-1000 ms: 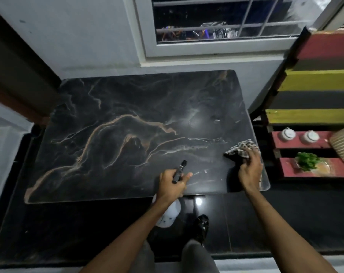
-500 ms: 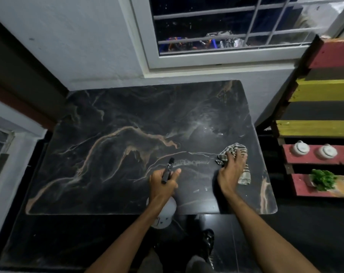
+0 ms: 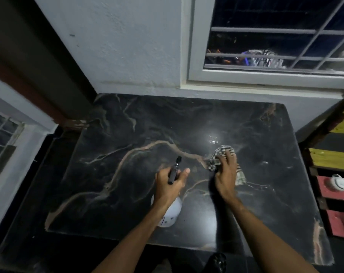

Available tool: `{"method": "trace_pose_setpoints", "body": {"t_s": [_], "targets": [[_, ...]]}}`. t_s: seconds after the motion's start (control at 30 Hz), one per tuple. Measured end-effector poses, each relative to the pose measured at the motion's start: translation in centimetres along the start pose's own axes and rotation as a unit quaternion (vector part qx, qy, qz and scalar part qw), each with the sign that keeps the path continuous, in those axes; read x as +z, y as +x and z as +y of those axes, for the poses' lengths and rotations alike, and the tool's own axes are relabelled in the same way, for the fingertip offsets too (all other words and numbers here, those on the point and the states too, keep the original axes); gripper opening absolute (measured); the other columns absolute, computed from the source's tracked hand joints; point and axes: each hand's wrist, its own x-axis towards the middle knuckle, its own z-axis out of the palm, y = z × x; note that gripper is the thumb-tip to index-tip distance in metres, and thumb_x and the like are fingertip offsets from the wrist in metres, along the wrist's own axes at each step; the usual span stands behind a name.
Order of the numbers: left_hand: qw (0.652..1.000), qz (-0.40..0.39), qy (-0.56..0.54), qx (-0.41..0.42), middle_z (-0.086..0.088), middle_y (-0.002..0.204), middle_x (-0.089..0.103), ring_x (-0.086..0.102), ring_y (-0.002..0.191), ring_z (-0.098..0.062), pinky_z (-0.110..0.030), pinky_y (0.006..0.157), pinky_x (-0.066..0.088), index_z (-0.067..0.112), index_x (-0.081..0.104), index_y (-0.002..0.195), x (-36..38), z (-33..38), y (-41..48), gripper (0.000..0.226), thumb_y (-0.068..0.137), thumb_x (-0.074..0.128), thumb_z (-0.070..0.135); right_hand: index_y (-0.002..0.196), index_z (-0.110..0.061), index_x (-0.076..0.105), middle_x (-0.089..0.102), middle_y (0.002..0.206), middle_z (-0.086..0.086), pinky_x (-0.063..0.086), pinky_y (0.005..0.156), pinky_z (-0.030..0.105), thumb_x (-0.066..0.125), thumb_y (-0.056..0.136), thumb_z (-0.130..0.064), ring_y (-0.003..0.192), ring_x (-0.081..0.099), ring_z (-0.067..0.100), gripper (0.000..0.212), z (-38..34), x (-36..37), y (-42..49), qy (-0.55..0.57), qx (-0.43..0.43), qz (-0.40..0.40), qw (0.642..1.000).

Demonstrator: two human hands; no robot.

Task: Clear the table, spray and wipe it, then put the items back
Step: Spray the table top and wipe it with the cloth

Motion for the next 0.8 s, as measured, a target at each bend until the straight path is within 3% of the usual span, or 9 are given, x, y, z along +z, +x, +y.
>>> {"method": "trace_pose_setpoints", "body": {"t_s": [0.13, 0.23, 0.3, 0.37, 0.43, 0.53, 0.57, 0.7, 0.8], "targets": [[0.999, 0.016, 0.024, 0.043, -0.007, 0.055, 0.061, 0.056, 0.048, -0.012, -0.025, 0.051, 0.048, 0.009, 0.058, 0.061, -3.9, 0.4, 3.6, 0.039, 0.090, 0.076, 0.027, 0.137, -0.001, 0.053, 0.028, 0.159, 0.023, 0.008, 0.125, 0.049, 0.055, 0.071, 0.014, 0.150, 0.012, 0.043, 0.068, -4.3, 3.8, 2.1, -0.031, 0.067, 0.012, 0.997], [0.998, 0.033, 0.004, 0.056, -0.007, 0.054, 0.061, 0.062, 0.052, -0.024, -0.038, 0.057, 0.055, 0.012, 0.059, 0.060, -6.2, 0.6, 6.0, 0.038, 0.088, 0.077, 0.030, 0.152, -0.017, 0.038, 0.015, 0.167, 0.008, 0.003, 0.126, 0.046, 0.052, 0.086, 0.006, 0.156, 0.000, 0.027, 0.072, -8.4, 8.0, 0.4, -0.012, -0.112, -0.086, 0.990], [0.996, 0.031, -0.002, 0.082, 0.001, 0.059, 0.065, 0.064, 0.057, -0.010, -0.028, 0.061, 0.054, 0.019, 0.063, 0.065, -7.4, 0.9, 7.2, 0.028, 0.087, 0.079, 0.025, 0.150, -0.021, 0.043, 0.022, 0.166, 0.004, 0.012, 0.126, 0.048, 0.050, 0.089, 0.000, 0.156, 0.009, 0.026, 0.065, -9.6, 10.1, 2.2, -0.020, -0.200, -0.145, 0.969], [0.994, 0.045, 0.014, 0.097, -0.004, 0.063, 0.068, 0.061, 0.056, -0.002, -0.016, 0.058, 0.048, 0.008, 0.065, 0.070, -8.5, 1.3, 8.1, 0.026, 0.087, 0.080, 0.021, 0.144, -0.020, 0.051, 0.028, 0.163, 0.007, 0.014, 0.125, 0.048, 0.053, 0.086, -0.002, 0.154, 0.015, 0.031, 0.061, -10.8, 12.3, 5.3, -0.009, -0.122, -0.123, 0.985], [0.992, 0.059, 0.009, 0.110, -0.003, 0.061, 0.066, 0.058, 0.053, -0.001, -0.017, 0.056, 0.047, 0.006, 0.063, 0.069, -9.2, 1.2, 9.0, 0.029, 0.087, 0.080, 0.020, 0.145, -0.023, 0.049, 0.026, 0.164, 0.007, 0.011, 0.126, 0.048, 0.057, 0.090, -0.009, 0.154, 0.012, 0.031, 0.057, -13.1, 14.3, 6.9, -0.015, -0.067, -0.109, 0.992], [0.989, 0.061, 0.023, 0.132, 0.009, 0.061, 0.065, 0.062, 0.056, 0.002, -0.015, 0.057, 0.048, 0.015, 0.063, 0.070, -9.4, 0.8, 10.1, 0.024, 0.087, 0.079, 0.016, 0.148, -0.022, 0.046, 0.029, 0.163, 0.008, 0.014, 0.126, 0.047, 0.052, 0.089, -0.009, 0.153, 0.017, 0.029, 0.060, -13.5, 15.0, 6.3, -0.071, -0.255, -0.231, 0.936], [0.988, 0.060, 0.026, 0.137, 0.008, 0.061, 0.065, 0.061, 0.055, 0.001, -0.016, 0.056, 0.048, 0.017, 0.062, 0.068, -9.2, 1.0, 10.2, 0.025, 0.087, 0.079, 0.015, 0.147, -0.020, 0.048, 0.031, 0.162, 0.010, 0.015, 0.126, 0.045, 0.051, 0.083, -0.007, 0.153, 0.020, 0.030, 0.066, -12.2, 13.8, 7.0, -0.071, -0.274, -0.227, 0.932], [0.985, 0.041, 0.023, 0.168, -0.014, 0.061, 0.064, 0.059, 0.052, -0.012, -0.014, 0.054, 0.046, 0.000, 0.061, 0.068, -7.2, 1.9, 9.4, 0.029, 0.088, 0.077, 0.012, 0.140, -0.015, 0.055, 0.034, 0.158, 0.018, 0.022, 0.122, 0.053, 0.051, 0.064, -0.005, 0.148, 0.027, 0.039, 0.077, -4.5, 5.5, 11.5, -0.050, -0.041, -0.046, 0.997], [0.982, 0.028, 0.016, 0.184, -0.013, 0.062, 0.064, 0.063, 0.058, -0.025, -0.032, 0.061, 0.055, 0.001, 0.061, 0.069, -4.4, 1.7, 8.6, 0.030, 0.088, 0.078, 0.016, 0.140, -0.013, 0.055, 0.034, 0.158, 0.019, 0.022, 0.122, 0.053, 0.051, 0.065, -0.002, 0.148, 0.028, 0.041, 0.076, -1.6, 2.0, 8.9, -0.062, -0.059, -0.086, 0.993]]}}
